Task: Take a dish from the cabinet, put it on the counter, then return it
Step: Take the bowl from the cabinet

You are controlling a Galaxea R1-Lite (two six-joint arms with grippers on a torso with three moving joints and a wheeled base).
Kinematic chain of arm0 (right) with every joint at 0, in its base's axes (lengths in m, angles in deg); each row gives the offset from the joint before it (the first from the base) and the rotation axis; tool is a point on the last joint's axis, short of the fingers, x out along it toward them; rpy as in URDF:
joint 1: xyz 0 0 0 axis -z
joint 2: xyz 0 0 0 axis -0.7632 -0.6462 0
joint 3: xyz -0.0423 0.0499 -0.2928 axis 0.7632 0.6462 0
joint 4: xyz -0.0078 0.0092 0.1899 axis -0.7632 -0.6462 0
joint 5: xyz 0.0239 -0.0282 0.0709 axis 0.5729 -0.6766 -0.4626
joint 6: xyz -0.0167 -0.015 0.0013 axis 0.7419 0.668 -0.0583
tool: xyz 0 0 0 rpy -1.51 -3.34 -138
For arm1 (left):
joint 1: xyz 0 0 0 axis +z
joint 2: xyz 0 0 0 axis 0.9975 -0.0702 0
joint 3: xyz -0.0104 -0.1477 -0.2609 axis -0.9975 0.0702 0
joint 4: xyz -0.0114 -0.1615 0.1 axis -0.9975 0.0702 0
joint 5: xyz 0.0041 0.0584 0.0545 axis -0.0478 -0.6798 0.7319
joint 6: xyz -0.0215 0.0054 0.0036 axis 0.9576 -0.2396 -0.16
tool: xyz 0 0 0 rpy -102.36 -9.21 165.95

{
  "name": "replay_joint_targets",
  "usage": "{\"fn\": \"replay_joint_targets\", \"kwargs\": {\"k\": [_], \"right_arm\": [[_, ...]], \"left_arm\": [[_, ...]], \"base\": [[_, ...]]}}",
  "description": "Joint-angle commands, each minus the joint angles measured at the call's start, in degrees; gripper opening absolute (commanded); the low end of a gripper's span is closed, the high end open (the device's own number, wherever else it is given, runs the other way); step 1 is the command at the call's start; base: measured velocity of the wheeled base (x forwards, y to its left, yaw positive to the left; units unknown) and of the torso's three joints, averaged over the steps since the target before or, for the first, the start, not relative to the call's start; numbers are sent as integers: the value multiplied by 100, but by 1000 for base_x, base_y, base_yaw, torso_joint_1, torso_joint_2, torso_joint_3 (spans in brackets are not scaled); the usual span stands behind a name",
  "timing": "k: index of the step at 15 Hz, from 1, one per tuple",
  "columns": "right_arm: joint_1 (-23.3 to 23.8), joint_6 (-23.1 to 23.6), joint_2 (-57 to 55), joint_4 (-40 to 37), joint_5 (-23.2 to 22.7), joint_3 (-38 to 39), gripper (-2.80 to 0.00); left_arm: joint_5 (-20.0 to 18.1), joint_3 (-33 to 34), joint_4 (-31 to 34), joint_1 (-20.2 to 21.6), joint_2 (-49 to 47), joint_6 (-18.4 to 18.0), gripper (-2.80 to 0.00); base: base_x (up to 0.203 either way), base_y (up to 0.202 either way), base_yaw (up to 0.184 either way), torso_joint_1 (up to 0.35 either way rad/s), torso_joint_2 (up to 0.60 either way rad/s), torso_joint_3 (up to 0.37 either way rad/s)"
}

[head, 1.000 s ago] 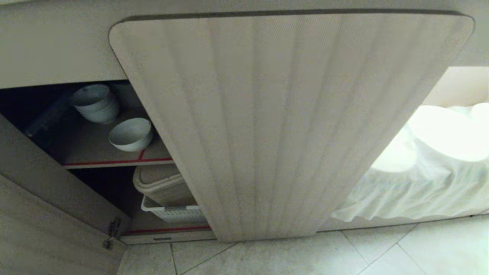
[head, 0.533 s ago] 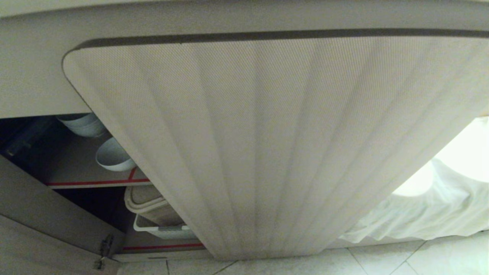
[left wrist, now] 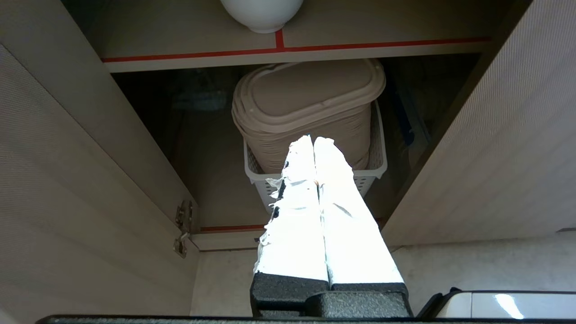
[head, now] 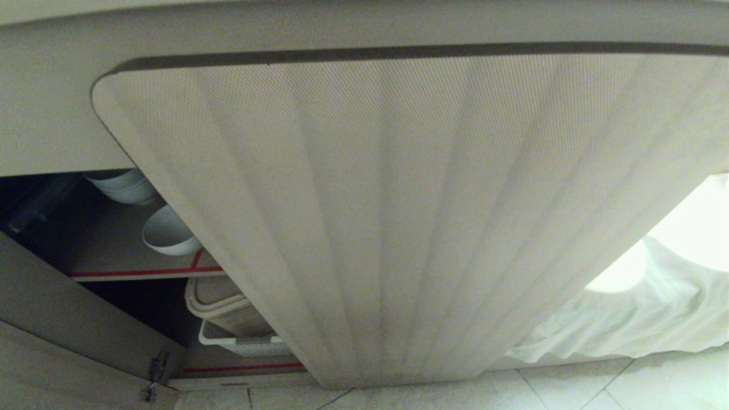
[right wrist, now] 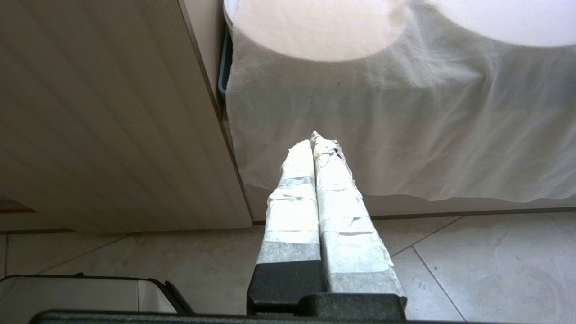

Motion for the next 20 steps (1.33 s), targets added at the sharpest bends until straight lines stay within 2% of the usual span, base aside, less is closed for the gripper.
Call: {"fn": "replay_joint_targets", "kwargs": {"k": [1, 8, 11, 17, 20], "right_arm": [[0, 0, 0, 0, -1, 0, -280], [0, 0, 0, 0, -1, 0, -280], [0, 0, 0, 0, -1, 0, -280], [0, 0, 0, 0, -1, 0, -280], [-3, 0, 0, 0, -1, 0, -280]], "left_arm": [[-18, 0, 4, 1, 0, -71, -280], [-1, -6, 4, 1, 0, 37, -280], [2, -138, 421, 1, -1, 111, -280], [-27, -158, 444, -4, -29, -43, -280], [-2, -142, 385, -4, 0, 192, -280]], "base": [[0, 0, 0, 0, 0, 0], [0, 0, 0, 0, 0, 0], [0, 0, 0, 0, 0, 0], [0, 0, 0, 0, 0, 0], [0, 0, 0, 0, 0, 0]]}}
